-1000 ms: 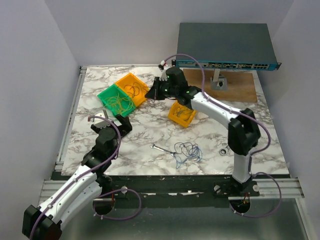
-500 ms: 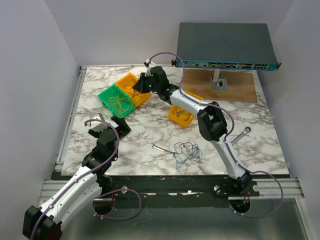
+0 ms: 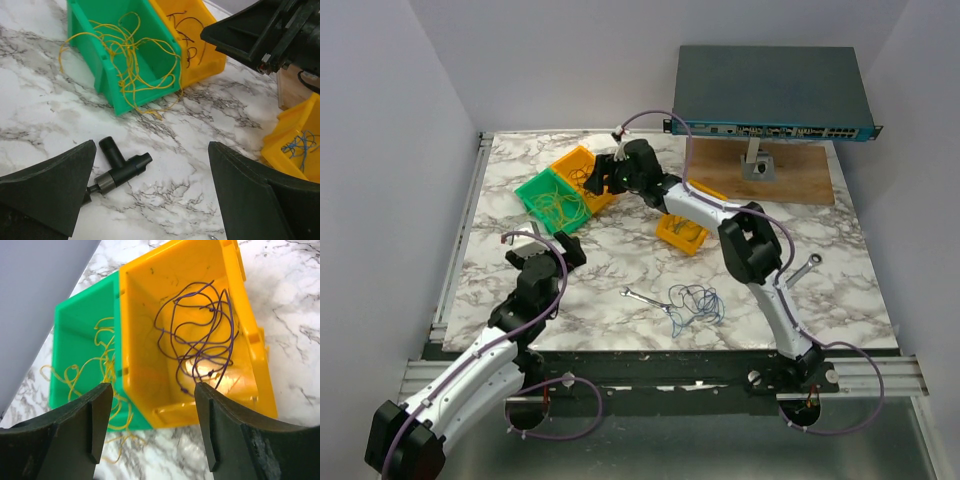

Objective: Untangle the cables

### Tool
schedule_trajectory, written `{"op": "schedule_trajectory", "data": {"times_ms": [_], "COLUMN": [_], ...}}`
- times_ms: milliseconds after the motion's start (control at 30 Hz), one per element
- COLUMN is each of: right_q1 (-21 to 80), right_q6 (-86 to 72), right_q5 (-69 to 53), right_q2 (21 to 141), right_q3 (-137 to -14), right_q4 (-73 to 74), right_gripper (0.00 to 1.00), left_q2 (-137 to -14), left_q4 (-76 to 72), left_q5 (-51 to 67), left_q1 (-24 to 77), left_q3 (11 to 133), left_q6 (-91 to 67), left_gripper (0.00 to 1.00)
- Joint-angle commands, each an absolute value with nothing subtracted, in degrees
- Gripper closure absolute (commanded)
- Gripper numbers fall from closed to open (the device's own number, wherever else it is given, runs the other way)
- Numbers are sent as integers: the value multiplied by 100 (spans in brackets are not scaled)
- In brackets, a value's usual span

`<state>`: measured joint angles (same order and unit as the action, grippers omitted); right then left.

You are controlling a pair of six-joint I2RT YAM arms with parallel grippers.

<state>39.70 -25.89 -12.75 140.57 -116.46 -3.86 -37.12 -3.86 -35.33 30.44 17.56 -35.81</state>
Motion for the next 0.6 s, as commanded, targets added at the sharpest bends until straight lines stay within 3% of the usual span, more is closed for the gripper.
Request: {"op": "schedule_trajectory", "data": {"times_ms": [0, 67, 400, 567], "right_q1": [4039, 4084, 4182, 4179], "right_q6": [-2636, -2646, -2731, -2613], "right_q5": [-1264, -1285, -847, -172], "right_q2": [12941, 12485, 9655, 8013], "right_q3": [-10796, -10267, -7092, -5616], "right_q4": [-671, -750, -769, 149], "right_gripper": [25, 21, 20, 20], "left_q2": [-3703, -3778, -4565, -4940], "left_q4": [-868, -1036, -1492, -2151], "left_q5": [-2661, -2288, -791, 352], "left_q1": [3015, 3015, 3112, 3559], "left_q3": [1815, 1802, 2029, 2102], "left_q6": [-3025, -2835, -2449, -1911], "left_gripper": [2, 2, 2, 4]}}
